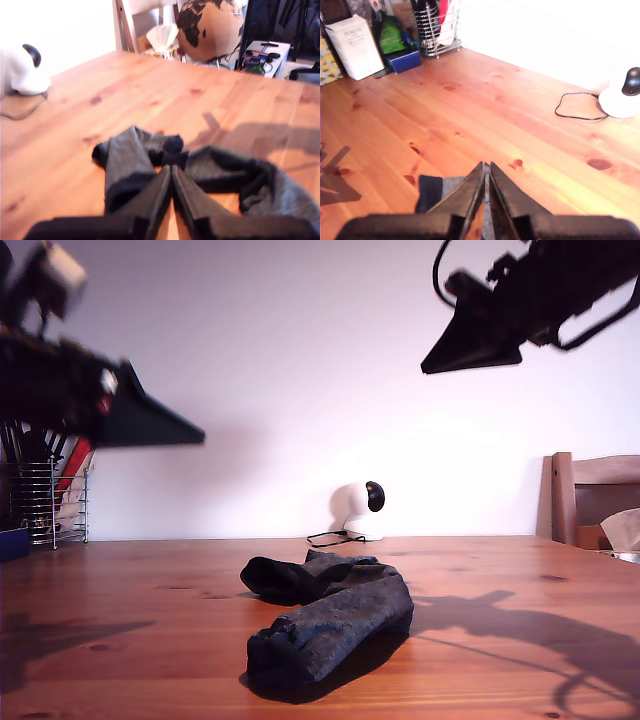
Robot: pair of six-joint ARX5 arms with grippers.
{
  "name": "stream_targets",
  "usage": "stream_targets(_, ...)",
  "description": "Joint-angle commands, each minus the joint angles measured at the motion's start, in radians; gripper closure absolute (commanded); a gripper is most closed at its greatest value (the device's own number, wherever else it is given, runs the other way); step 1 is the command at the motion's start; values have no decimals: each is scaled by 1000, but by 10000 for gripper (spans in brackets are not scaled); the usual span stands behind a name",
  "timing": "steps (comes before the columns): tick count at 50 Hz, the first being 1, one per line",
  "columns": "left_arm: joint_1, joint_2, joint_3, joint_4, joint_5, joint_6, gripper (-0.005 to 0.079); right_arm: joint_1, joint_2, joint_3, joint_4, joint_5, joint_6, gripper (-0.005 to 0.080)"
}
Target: Fold the socks in front of you. After folding them, place them to the right side.
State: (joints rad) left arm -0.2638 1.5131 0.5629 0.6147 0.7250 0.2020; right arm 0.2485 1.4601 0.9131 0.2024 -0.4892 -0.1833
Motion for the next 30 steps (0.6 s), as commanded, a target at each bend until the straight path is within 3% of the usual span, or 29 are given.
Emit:
stream_targets(1,-8,40,-11,40,6,7,756,0,36,-46,34,-8,4,764)
stream_targets(10,-8,116,4,103,9,8,741,0,85,-48,41,-55,63,764)
stream_targets(18,-13,162,47,78,8,2,616,0,126,-48,32,-73,63,764)
stream_targets(24,-20,197,96,29,7,-29,570,0,150,-48,28,-87,63,764)
stream_targets(30,-37,239,138,12,-1,68,521,0,153,-47,32,-89,63,764)
